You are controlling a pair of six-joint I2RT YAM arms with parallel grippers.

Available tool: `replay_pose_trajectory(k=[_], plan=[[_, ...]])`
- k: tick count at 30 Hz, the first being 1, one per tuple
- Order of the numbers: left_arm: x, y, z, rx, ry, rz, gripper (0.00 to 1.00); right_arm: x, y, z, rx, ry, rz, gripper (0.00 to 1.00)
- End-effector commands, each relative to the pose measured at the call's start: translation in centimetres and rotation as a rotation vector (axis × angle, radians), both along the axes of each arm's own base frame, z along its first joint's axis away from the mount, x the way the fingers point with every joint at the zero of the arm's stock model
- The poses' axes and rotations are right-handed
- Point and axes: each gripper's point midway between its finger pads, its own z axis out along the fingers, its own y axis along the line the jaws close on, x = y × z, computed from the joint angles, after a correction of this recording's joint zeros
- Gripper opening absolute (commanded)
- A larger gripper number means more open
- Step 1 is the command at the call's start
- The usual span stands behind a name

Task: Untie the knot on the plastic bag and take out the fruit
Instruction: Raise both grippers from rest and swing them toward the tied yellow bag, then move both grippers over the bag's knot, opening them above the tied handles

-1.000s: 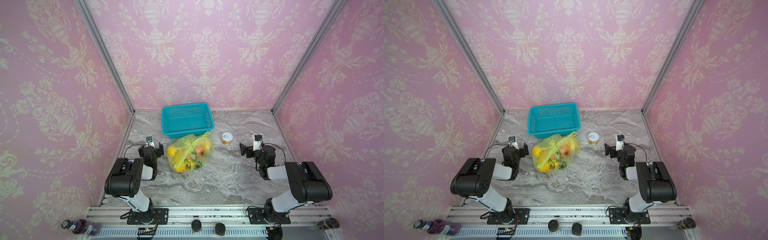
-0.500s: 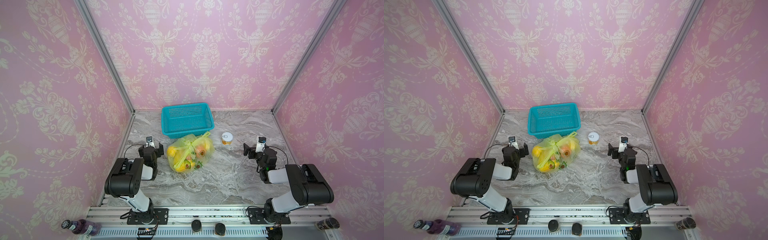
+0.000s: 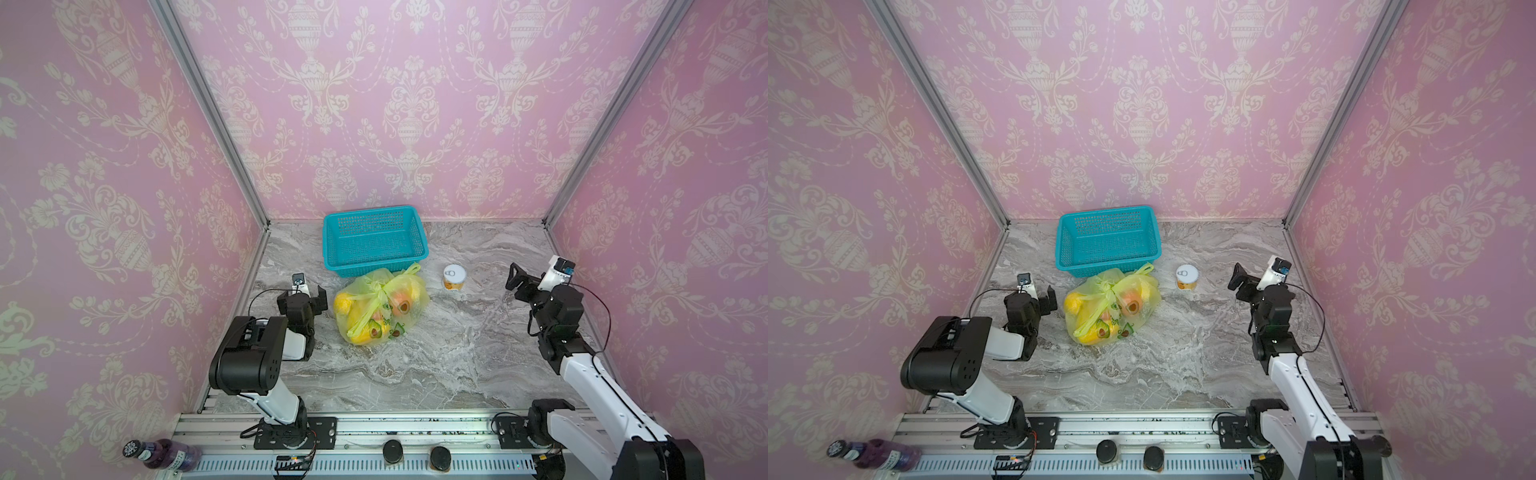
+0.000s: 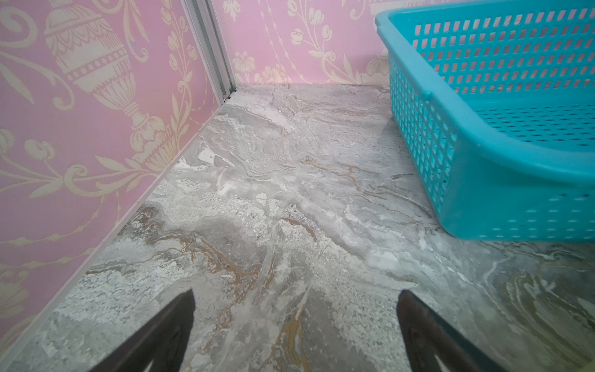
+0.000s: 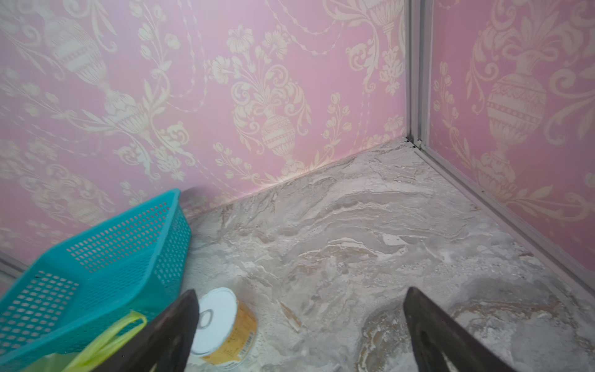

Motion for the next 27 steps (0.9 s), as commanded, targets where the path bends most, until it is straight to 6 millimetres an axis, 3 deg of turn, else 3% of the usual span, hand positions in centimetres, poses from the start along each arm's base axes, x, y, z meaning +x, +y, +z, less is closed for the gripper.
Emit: replay_pose_trajectory(k=[1,7,9,11,14,19,21,25,27], plan=[[0.5,-0.1,0.5,-0.025,-0.024,-0.01,0.99,-2.3,1.6,-4.6,0.308,0.185,0.027,1.0],[0.8,-1.2,0.3,-0.029,-0.008,-0.075,0.99,-2.8,7.0,-2.3,0.486,0.18,0.336,1.0],[0.8,-2.7,0.4,-0.031,-0.015,-0.17,0.99,-3.4,8.7,-1.6,0.485,0.16,0.423,1.0],[0.2,-2.7,1.2,-0.027,-0.06,-0.167,0.99,-4.1,9.7,-1.5,0.433,0.167,0.439,1.0],[-2.1,-2.1,4.6,-0.033,-0.14,-0.13,0.99,-5.2,11.2,-1.1,0.262,0.2,0.426,1.0],[-7.2,-0.1,10.5,-0.287,-0.089,0.091,0.99,-6.8,14.6,-0.3,0.127,0.193,0.525,1.0],[-10.5,0.7,11.3,-0.433,-0.053,0.209,0.99,-7.2,16.5,-0.5,0.087,0.214,0.585,1.0],[-13.2,-2.0,13.1,-0.624,-0.088,0.107,0.99,-7.8,19.6,-1.2,-0.017,0.263,0.645,0.99],[-13.8,-4.1,15.1,-0.737,-0.111,0.0,0.99,-7.9,20.6,-1.7,-0.086,0.291,0.644,0.98]])
